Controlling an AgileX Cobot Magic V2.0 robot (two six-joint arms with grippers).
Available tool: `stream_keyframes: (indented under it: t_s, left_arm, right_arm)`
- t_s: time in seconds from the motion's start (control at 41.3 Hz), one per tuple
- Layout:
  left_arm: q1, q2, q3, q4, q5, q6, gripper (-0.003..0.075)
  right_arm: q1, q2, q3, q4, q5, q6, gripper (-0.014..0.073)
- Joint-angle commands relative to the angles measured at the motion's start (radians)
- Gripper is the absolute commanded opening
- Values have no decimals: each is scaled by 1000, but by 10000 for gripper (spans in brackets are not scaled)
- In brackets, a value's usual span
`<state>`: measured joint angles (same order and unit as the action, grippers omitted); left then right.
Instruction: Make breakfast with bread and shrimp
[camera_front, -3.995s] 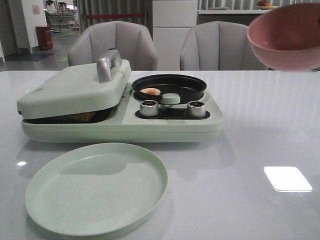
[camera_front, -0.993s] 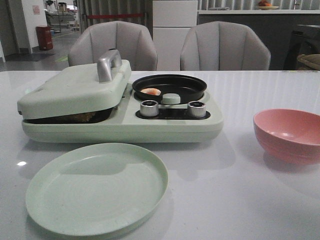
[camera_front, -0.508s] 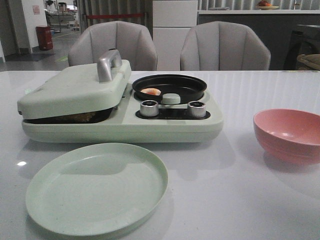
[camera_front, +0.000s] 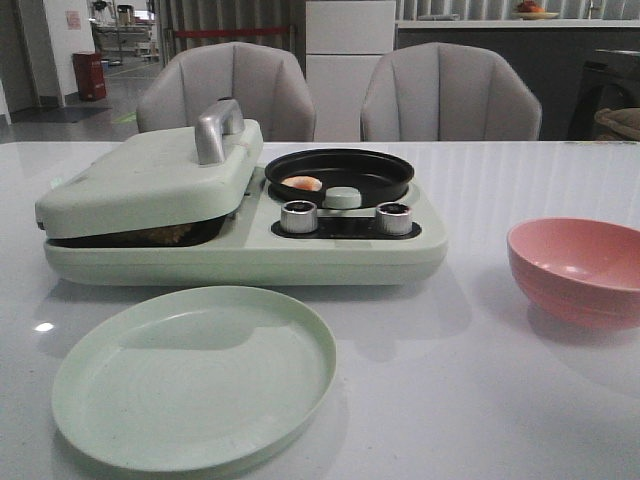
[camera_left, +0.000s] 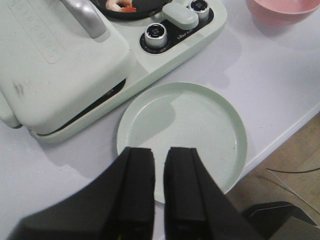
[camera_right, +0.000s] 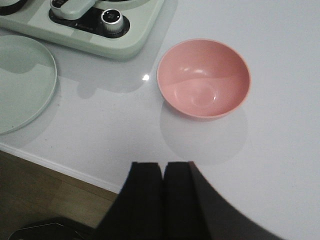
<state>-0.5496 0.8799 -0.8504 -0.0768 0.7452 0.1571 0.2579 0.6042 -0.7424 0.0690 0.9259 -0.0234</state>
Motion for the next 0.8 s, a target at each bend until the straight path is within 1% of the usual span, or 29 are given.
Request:
stream_keyframes:
  t_s: [0.0,0.145,0.291,0.387,0.508,0.775]
  left_arm:
    - [61,-68,-14,49,-83,1,162]
    - [212,-208,54,98,-161,1,162]
    - [337,-355,180,161,-283,1,143]
    - [388,-469,277,174,-351,1,98]
    - [438,-595,394,159,-412,1,101]
    - [518,-794,614,37,-526,-12,101]
  right_arm:
    - [0,0,-26,-7,-71,-1,15]
    - [0,0,-26,-6,-71,-1,15]
    - [0,0,-26,-7,-71,-1,15]
    - [0,0,-26,-7,-71,-1,15]
    - [0,0,-26,-7,-71,-1,15]
    - [0,0,-26,-7,-71,-1,15]
